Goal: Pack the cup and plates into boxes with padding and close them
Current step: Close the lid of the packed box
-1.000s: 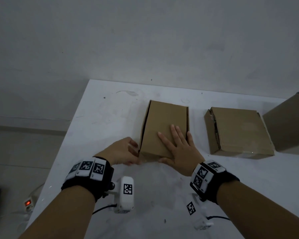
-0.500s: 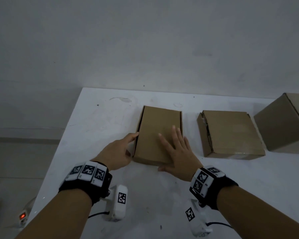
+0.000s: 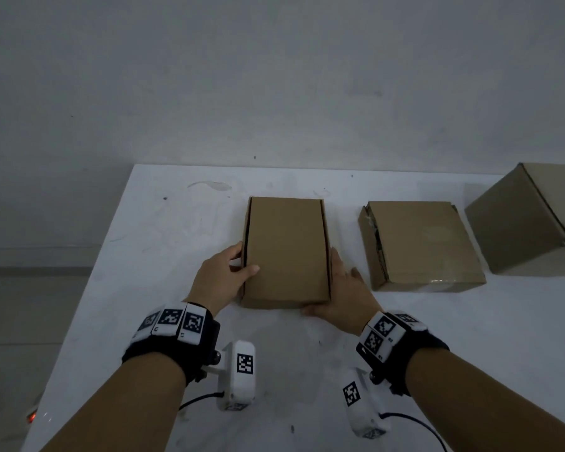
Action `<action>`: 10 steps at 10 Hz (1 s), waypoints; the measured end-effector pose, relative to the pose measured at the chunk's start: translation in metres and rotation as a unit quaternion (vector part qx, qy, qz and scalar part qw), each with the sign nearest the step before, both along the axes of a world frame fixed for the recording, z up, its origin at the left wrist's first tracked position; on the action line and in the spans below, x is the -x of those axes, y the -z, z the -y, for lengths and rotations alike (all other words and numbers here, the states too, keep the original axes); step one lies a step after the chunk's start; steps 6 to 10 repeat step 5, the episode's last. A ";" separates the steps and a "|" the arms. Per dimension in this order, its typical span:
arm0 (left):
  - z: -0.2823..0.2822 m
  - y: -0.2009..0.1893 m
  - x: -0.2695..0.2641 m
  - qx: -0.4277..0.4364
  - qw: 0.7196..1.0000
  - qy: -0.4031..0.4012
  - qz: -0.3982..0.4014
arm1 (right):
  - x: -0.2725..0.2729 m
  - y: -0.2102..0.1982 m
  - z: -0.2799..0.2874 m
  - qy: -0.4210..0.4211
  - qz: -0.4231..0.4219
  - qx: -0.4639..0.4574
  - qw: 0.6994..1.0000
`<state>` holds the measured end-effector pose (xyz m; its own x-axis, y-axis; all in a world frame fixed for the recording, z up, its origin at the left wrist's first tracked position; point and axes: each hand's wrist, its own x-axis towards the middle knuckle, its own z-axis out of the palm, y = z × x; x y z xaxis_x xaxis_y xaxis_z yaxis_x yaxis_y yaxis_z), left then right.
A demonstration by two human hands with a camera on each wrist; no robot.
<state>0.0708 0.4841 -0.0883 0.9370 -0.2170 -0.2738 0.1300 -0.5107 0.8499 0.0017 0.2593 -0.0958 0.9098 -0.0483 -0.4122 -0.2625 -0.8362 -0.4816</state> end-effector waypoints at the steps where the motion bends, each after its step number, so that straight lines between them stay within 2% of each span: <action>1: -0.001 0.004 -0.003 -0.012 1.000 -0.004 -0.008 | 0.000 0.000 0.002 -0.028 0.016 0.042 0.999; 3: -0.004 0.011 -0.003 -0.025 1.000 0.004 -0.014 | 0.002 0.004 -0.003 -0.032 0.005 0.046 0.998; 5: -0.006 0.013 0.013 -0.056 0.998 0.029 -0.030 | 0.005 -0.006 0.002 -0.043 -0.074 0.077 0.993; 10: -0.006 0.013 0.013 -0.056 0.998 0.029 -0.030 | 0.005 -0.006 0.002 -0.043 -0.074 0.077 0.993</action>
